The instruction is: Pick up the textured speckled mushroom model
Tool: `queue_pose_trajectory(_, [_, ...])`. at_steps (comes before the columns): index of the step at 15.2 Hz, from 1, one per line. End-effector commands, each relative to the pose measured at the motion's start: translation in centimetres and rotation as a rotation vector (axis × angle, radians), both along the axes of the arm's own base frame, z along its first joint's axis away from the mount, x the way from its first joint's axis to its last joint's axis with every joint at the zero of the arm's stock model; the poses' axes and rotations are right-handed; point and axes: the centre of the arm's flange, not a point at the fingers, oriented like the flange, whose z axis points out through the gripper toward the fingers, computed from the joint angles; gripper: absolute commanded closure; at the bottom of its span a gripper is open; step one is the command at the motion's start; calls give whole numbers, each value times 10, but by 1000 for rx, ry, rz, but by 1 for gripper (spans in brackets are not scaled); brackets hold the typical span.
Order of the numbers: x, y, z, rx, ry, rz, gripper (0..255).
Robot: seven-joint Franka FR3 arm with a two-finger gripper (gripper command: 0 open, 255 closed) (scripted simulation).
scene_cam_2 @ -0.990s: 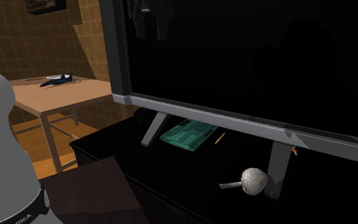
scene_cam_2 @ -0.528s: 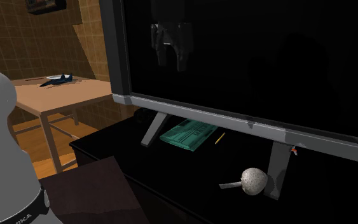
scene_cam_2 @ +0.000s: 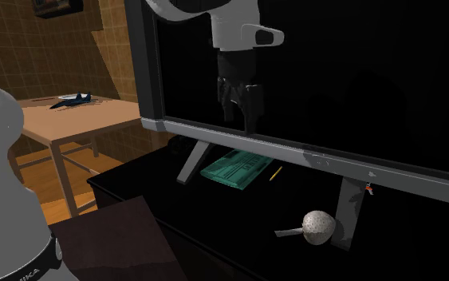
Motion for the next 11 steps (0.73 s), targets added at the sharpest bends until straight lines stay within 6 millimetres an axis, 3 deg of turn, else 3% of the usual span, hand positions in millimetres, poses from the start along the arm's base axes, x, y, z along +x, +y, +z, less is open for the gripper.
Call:
queue_pose_trajectory(1, [12,-10,-21,-2,-3,-37,0])
queue_pose_trajectory(11, [63,-55,-132,-9,-3,-213,0])
